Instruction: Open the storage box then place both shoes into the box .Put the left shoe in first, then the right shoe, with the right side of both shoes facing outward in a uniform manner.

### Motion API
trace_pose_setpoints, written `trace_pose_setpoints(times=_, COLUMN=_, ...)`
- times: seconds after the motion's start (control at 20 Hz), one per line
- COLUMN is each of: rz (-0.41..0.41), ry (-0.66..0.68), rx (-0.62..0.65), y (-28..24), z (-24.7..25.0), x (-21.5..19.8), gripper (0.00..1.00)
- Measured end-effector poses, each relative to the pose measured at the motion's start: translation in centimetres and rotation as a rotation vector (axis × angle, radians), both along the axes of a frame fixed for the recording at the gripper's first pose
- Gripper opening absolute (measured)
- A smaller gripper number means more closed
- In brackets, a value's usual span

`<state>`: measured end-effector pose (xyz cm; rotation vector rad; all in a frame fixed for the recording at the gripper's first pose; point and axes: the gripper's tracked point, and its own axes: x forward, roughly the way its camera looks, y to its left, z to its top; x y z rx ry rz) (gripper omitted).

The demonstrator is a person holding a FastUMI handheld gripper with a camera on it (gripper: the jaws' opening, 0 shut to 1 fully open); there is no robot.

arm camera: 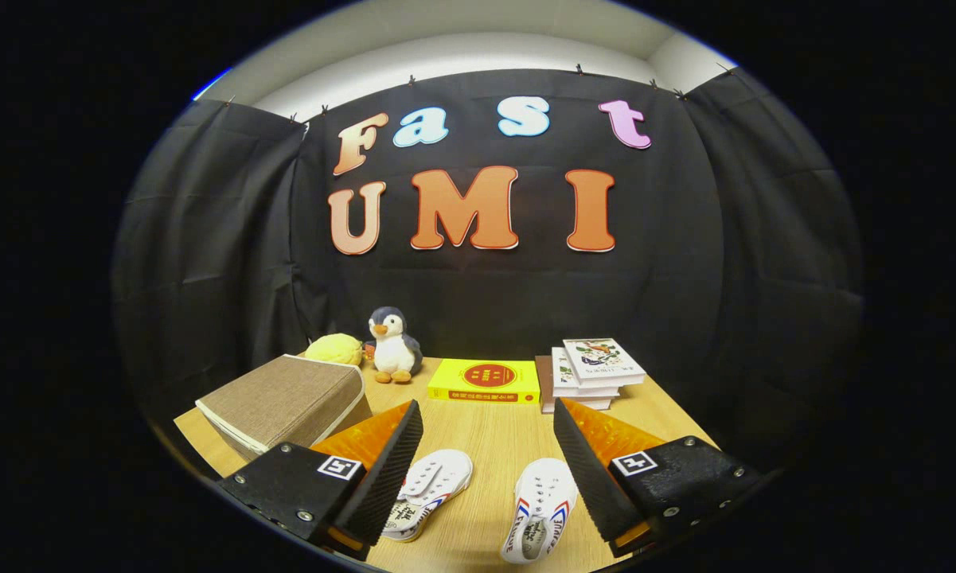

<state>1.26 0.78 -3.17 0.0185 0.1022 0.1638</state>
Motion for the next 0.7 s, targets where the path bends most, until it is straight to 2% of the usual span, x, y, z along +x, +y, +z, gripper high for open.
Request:
trace_pose_setpoints(times=0.05, rz=0.041, ry=0.016, rx=0.020, y=1.0, z=-0.3, x=0.0, gripper=0.98)
trace_pose_setpoints(times=0.2, rz=0.254, ry=0.159, rx=0.137, y=6.3, z=-2.5, x=-1.1, gripper=0.98)
trace_pose_setpoints(times=0.25, rz=0.303, ry=0.195, rx=0.189, y=7.6, z=-2.9, x=-1.1, gripper=0.98)
trace_pose_setpoints(times=0.5, rz=0.425, ry=0.398, rx=0.433, y=12.4, z=-5.9, x=-0.4, gripper=0.98)
trace_pose_setpoints(times=0.7, rz=0.501, ry=0.552, rx=0.694, y=15.8, z=-7.2, x=0.8, gripper=0.98)
